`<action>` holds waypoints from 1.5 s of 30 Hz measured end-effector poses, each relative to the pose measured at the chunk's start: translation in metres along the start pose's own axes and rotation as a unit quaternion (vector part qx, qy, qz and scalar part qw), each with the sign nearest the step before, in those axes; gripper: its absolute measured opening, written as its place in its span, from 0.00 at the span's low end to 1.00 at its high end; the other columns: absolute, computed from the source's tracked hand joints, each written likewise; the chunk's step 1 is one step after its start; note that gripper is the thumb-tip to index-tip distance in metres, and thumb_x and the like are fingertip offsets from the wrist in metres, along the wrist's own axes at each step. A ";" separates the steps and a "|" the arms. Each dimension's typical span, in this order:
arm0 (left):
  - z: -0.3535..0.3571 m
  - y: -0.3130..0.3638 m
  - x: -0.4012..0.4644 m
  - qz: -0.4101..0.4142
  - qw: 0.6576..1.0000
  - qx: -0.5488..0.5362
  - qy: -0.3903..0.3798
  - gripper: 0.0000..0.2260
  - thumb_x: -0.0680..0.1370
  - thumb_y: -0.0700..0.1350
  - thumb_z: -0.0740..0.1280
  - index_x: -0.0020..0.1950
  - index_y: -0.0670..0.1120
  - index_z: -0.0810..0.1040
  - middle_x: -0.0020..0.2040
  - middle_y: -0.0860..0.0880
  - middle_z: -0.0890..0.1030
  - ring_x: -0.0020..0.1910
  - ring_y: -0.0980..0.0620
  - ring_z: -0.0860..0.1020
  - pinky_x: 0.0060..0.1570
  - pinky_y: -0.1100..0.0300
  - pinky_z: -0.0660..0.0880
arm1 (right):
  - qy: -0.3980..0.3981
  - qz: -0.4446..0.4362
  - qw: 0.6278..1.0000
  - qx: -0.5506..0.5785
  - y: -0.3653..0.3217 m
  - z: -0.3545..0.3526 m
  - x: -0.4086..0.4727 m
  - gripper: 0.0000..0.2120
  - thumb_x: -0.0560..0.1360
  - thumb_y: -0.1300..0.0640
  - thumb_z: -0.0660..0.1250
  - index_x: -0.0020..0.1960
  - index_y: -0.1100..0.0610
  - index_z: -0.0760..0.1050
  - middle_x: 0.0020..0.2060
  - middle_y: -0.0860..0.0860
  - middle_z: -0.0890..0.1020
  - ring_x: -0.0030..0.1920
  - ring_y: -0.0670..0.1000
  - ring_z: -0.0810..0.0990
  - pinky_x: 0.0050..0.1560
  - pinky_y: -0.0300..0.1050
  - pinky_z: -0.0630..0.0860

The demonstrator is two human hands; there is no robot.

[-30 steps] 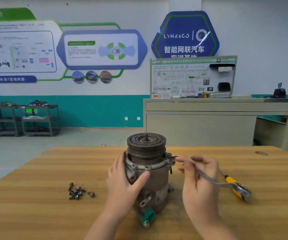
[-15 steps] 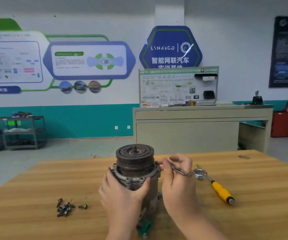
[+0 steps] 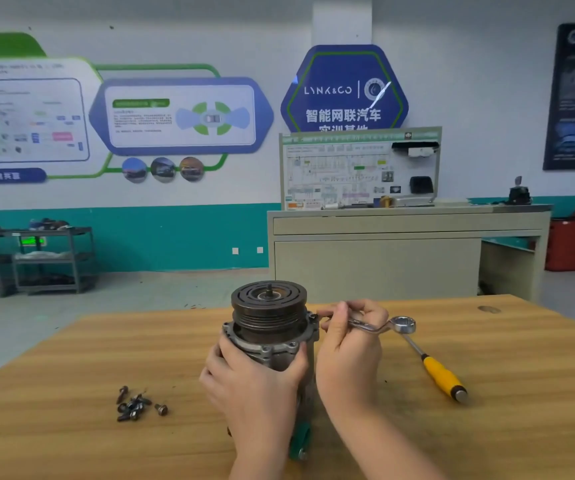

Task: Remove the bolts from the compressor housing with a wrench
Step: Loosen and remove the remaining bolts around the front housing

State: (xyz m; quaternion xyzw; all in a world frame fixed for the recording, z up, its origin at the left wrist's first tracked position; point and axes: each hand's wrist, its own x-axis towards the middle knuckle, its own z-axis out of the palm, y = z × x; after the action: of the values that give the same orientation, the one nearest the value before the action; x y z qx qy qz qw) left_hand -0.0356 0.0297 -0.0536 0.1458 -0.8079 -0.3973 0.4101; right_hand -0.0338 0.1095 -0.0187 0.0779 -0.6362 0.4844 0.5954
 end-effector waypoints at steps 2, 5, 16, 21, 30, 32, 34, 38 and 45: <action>0.001 0.000 -0.001 0.005 1.000 -0.017 0.010 0.53 0.59 0.68 0.71 0.71 0.34 0.64 0.66 0.34 0.69 0.62 0.36 0.64 0.62 0.41 0.64 | 0.067 0.059 0.996 0.006 -0.006 0.011 -0.002 0.07 0.80 0.51 0.52 0.48 0.38 0.61 0.36 0.46 0.79 0.35 0.44 0.81 0.33 0.27 0.73; 0.000 0.001 -0.002 -0.016 0.998 -0.052 -0.010 0.51 0.59 0.65 0.70 0.74 0.36 0.61 0.67 0.36 0.67 0.63 0.38 0.62 0.64 0.41 0.63 | 0.154 0.132 0.979 -0.023 -0.014 0.027 -0.004 0.11 0.80 0.58 0.55 0.45 0.44 0.59 0.32 0.43 0.76 0.31 0.41 0.76 0.28 0.29 0.67; -0.003 -0.021 0.024 0.010 0.993 -0.072 -0.089 0.50 0.61 0.63 0.74 0.75 0.41 0.59 0.67 0.41 0.66 0.65 0.46 0.58 0.65 0.45 0.63 | 0.146 0.284 0.947 0.034 -0.002 0.009 0.021 0.04 0.81 0.60 0.51 0.49 0.54 0.63 0.28 0.49 0.79 0.27 0.42 0.76 0.24 0.31 0.66; -0.003 -0.033 0.044 0.044 0.979 -0.129 -0.153 0.48 0.63 0.61 0.74 0.77 0.45 0.59 0.63 0.48 0.67 0.67 0.48 0.61 0.67 0.45 0.63 | 0.016 0.457 0.884 0.099 0.033 0.006 0.064 0.10 0.80 0.64 0.49 0.47 0.62 0.68 0.32 0.55 0.77 0.22 0.48 0.69 0.24 0.39 0.64; 0.004 -0.048 0.065 0.063 0.919 -0.294 -0.256 0.51 0.58 0.64 0.72 0.77 0.51 0.59 0.69 0.55 0.67 0.66 0.56 0.68 0.61 0.60 0.67 | -0.365 0.591 0.691 0.200 0.068 0.031 0.097 0.20 0.79 0.61 0.50 0.29 0.55 0.65 0.26 0.49 0.65 0.15 0.45 0.57 0.15 0.35 0.55; 0.008 -0.052 0.067 0.058 0.911 -0.321 -0.254 0.50 0.58 0.62 0.75 0.77 0.53 0.59 0.71 0.56 0.68 0.65 0.59 0.69 0.59 0.64 0.66 | -0.415 0.602 0.649 0.210 0.074 0.034 0.104 0.21 0.79 0.62 0.52 0.28 0.56 0.67 0.27 0.50 0.66 0.16 0.43 0.59 0.14 0.34 0.56; 0.012 -0.054 0.069 0.057 0.899 -0.345 -0.262 0.47 0.61 0.62 0.78 0.75 0.55 0.61 0.69 0.57 0.70 0.61 0.66 0.72 0.53 0.71 0.69 | -0.428 0.622 0.610 0.238 0.080 0.036 0.111 0.21 0.80 0.61 0.55 0.29 0.59 0.70 0.26 0.49 0.68 0.17 0.42 0.62 0.14 0.33 0.57; 0.013 -0.054 0.066 0.028 0.869 -0.408 -0.279 0.48 0.56 0.57 0.77 0.74 0.58 0.61 0.62 0.65 0.74 0.54 0.73 0.75 0.41 0.77 0.73 | -0.400 0.633 0.589 0.305 0.085 0.034 0.108 0.16 0.81 0.59 0.57 0.37 0.61 0.71 0.28 0.50 0.71 0.17 0.42 0.67 0.13 0.31 0.61; 0.018 -0.055 0.059 0.002 0.859 -0.441 -0.259 0.48 0.57 0.57 0.78 0.73 0.63 0.58 0.52 0.78 0.74 0.53 0.73 0.75 0.40 0.76 0.74 | -0.218 0.550 0.658 0.466 0.061 0.012 0.100 0.08 0.80 0.61 0.56 0.43 0.60 0.69 0.29 0.55 0.78 0.21 0.45 0.75 0.19 0.32 0.70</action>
State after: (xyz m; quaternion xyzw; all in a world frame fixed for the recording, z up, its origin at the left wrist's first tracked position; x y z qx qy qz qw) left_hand -0.0907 -0.0296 -0.0696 -0.1600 -0.6257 -0.7344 0.2085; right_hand -0.1109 0.1806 0.0347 0.0848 -0.3652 0.9257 -0.0494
